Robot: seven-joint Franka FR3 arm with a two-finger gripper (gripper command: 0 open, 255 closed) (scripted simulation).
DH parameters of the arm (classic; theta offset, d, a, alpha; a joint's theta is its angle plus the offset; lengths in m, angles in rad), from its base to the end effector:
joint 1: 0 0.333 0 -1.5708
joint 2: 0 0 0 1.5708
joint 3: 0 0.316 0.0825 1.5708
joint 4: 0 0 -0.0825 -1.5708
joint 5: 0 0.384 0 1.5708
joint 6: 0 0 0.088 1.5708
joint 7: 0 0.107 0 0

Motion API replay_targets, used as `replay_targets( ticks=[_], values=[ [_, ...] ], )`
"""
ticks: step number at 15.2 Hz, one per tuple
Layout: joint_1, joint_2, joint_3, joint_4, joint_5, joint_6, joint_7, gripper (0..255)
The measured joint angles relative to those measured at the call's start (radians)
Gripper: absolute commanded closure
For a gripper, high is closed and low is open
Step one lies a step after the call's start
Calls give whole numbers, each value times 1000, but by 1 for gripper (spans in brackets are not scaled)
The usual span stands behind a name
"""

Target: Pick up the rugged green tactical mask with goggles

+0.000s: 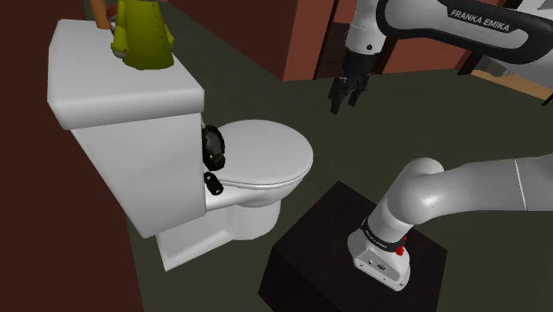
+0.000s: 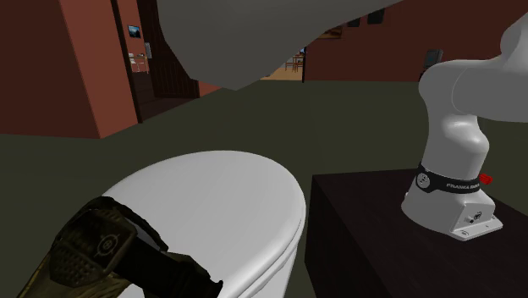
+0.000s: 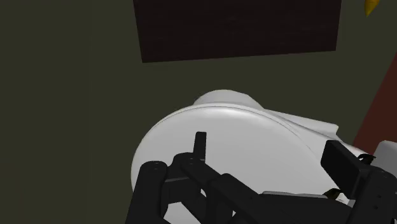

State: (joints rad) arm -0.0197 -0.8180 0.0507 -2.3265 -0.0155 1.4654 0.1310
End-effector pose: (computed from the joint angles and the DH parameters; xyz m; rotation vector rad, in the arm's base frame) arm 0.2872 0.0126 0.6045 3.0801 -0.1821 -0.0614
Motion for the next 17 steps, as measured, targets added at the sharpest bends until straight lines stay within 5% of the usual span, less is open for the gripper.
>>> replay_targets(
  ticks=[5,17],
  values=[
    [22,93,-44,8,-7,85,-96,0],
    [119,546,-148,213,61,322,-468,0]
  ],
)
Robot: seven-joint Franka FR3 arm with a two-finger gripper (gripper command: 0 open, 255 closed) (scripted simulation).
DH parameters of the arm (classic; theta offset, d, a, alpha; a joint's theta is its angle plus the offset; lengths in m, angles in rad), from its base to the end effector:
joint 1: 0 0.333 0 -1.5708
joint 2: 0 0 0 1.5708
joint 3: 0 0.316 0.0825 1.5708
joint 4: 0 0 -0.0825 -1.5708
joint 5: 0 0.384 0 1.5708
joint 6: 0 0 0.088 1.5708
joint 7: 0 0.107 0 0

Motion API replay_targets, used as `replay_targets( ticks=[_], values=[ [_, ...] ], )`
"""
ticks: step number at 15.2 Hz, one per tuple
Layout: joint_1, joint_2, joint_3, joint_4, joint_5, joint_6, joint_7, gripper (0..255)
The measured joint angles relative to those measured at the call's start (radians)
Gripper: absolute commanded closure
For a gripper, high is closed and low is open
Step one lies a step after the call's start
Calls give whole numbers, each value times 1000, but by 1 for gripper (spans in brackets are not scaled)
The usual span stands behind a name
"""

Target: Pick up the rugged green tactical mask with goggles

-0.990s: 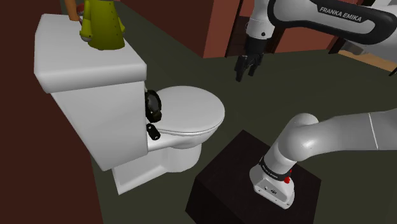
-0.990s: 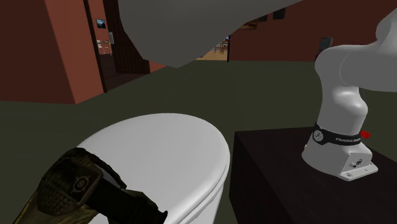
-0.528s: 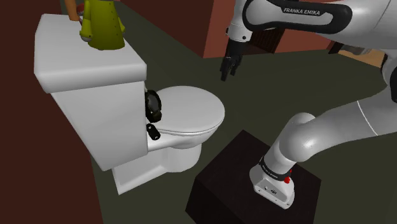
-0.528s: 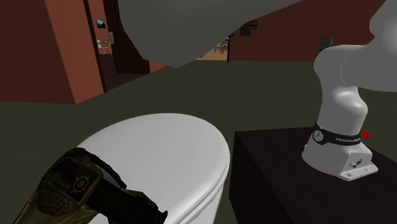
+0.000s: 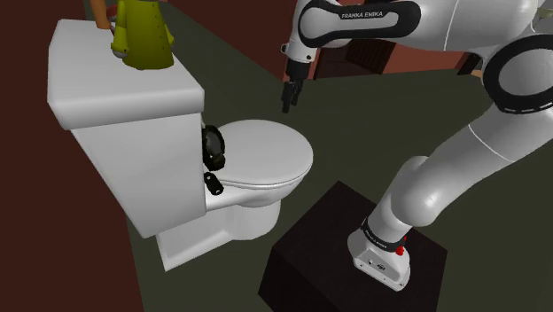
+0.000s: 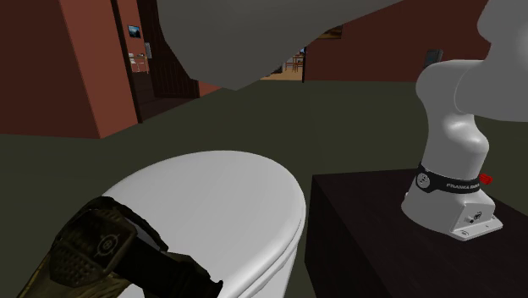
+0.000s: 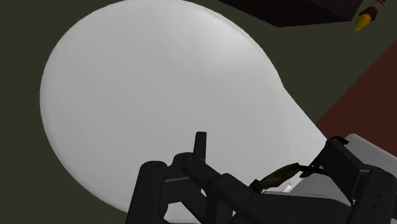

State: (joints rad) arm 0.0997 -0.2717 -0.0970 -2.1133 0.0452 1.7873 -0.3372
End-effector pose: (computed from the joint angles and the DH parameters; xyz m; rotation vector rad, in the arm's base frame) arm 0.4691 0.0018 0.5243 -3.0204 -0.5079 0.0665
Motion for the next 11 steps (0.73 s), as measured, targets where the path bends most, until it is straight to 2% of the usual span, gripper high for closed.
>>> replay_targets(
  ticks=[6,11],
  values=[
    [30,224,-13,163,70,41,-191,0],
    [45,417,6,323,128,53,-330,0]
  ],
)
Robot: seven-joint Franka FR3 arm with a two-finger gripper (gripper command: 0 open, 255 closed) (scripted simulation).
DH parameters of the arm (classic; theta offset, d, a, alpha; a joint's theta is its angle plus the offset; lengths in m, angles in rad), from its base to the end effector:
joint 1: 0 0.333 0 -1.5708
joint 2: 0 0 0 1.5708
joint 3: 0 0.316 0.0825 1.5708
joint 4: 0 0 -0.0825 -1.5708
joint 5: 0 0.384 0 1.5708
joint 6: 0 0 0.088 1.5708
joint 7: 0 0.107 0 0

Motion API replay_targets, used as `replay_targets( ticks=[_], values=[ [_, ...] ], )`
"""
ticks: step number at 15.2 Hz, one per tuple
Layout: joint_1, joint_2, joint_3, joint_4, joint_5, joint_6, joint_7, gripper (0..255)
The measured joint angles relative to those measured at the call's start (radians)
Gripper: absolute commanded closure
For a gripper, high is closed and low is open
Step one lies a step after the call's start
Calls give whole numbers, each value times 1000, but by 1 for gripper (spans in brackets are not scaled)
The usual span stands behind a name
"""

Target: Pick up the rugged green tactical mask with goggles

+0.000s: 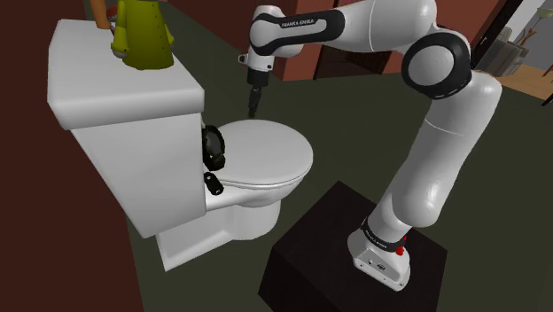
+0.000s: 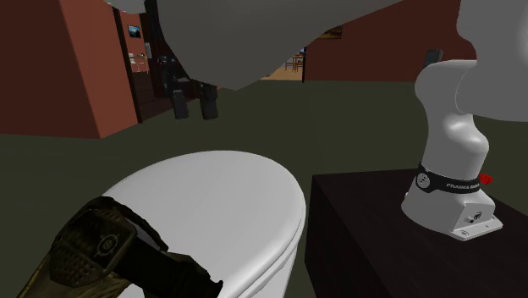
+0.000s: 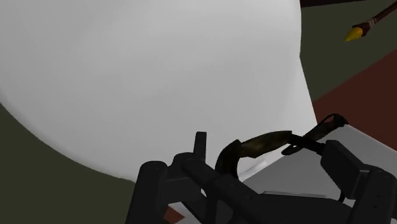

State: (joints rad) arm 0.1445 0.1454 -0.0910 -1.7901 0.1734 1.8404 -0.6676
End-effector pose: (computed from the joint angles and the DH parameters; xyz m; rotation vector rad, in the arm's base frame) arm 0.5917 0.0477 0.4602 -2.8043 -0.9719 0.0651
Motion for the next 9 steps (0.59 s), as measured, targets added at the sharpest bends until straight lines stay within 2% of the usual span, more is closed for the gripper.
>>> replay_targets(
  ticks=[4,9],
  values=[
    [7,142,29,156,34,-29,-91,0],
    [17,341,76,401,58,-91,-185,0]
  ],
)
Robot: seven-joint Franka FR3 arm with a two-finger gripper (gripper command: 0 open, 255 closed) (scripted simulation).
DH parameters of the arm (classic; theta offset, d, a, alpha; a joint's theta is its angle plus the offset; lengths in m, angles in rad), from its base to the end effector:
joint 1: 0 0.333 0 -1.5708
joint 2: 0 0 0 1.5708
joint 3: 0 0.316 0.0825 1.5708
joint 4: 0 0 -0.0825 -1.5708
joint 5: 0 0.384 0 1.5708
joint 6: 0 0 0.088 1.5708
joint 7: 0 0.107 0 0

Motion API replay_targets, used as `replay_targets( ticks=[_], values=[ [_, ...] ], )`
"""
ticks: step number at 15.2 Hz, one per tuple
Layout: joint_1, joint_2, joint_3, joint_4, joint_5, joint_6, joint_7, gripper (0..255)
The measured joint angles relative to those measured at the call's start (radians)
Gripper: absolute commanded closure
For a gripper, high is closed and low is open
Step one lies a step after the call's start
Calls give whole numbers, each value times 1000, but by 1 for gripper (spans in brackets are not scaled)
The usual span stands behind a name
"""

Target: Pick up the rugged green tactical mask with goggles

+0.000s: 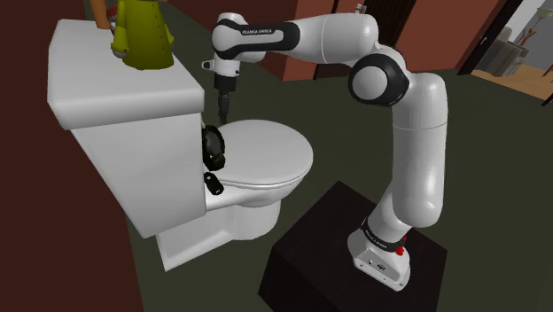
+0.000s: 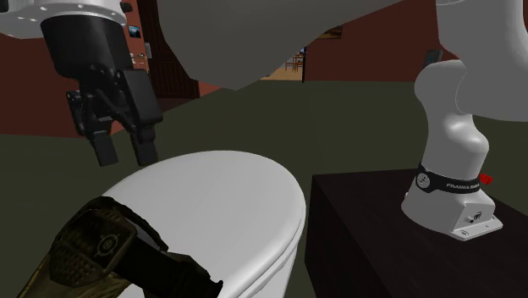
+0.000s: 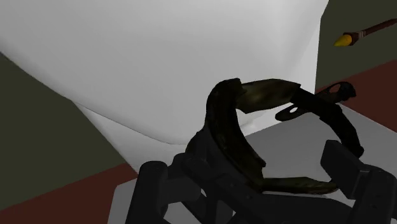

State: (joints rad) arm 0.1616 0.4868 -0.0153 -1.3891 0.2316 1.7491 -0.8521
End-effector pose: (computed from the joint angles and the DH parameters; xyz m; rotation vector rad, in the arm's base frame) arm 0.6756 0.1222 0.4219 -2.5767 -1.3153 0.0627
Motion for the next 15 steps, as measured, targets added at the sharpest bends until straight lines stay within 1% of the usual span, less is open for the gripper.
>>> replay_targets(
  ticks=[1,3,7,9,11,12,15],
  values=[
    [2,44,10,58,2,-17,-16,0],
    [8,106,24,130,5,-33,-42,0],
    [9,134,29,127,7,-4,-59,0],
    [12,138,30,103,8,24,-64,0],
    [12,145,30,99,9,34,-67,0],
    [12,146,30,98,9,36,-67,255],
    [12,146,30,99,9,38,-67,255]
  ],
)
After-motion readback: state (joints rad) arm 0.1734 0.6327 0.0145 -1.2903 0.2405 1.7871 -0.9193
